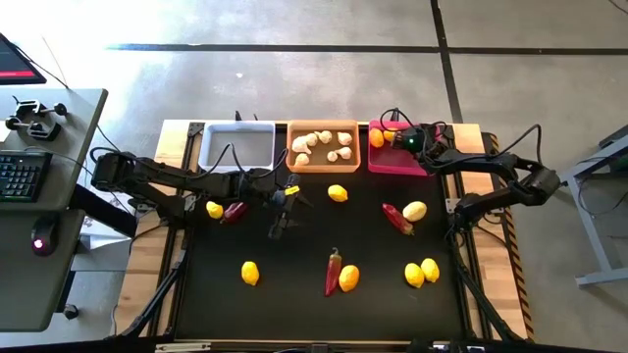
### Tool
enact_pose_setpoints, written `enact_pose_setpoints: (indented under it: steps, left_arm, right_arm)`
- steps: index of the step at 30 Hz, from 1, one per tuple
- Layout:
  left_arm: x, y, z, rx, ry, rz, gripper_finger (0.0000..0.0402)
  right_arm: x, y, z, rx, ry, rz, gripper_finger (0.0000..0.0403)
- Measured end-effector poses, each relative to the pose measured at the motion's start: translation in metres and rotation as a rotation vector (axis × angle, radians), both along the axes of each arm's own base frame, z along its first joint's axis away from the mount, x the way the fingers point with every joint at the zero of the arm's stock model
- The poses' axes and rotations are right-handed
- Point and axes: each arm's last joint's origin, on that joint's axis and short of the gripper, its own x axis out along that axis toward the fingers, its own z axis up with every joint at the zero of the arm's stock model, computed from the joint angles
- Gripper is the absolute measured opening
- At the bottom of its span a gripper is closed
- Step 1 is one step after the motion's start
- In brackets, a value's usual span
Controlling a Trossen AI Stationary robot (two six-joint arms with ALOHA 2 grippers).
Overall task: Sort produce into baskets
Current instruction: Put the yellow lemon into the pink bin
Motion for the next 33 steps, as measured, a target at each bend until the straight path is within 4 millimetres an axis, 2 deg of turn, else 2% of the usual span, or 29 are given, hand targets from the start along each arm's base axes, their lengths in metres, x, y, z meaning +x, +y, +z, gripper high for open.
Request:
enact_pose_setpoints:
  steps: [9,17,21,28,29,30,33]
  left_arm:
    - [0.000,0.000,0.000,0.000,0.000,0.000,0.0231]
    - [0.000,0.001,0.000,0.007,0.000,0.015,0.0231]
    - [0.000,0.001,0.000,0.008,0.000,0.019,0.0231]
    - [0.000,0.001,0.000,0.008,0.000,0.020,0.0231]
    - [0.000,0.001,0.000,0.009,0.000,0.020,0.0231]
    - [0.000,0.001,0.000,0.009,0.000,0.019,0.0231]
    - [0.000,0.001,0.000,0.010,0.001,0.019,0.0231]
  right_arm:
    - [0.000,0.001,0.000,0.002,0.055,0.042,0.0264]
    - [0.001,0.015,0.010,0.019,0.136,0.141,0.0258]
    - [-0.001,0.022,0.010,0.077,0.140,0.179,0.0206]
    - [-0.002,0.020,0.001,0.143,0.132,0.181,0.0032]
    - [-0.002,0.020,0.000,0.147,0.139,0.177,0.0017]
    - [-0.002,0.019,-0.002,0.149,0.147,0.171,0.0009]
    - [-0.004,0.016,-0.003,0.142,0.151,0.148,0.0022]
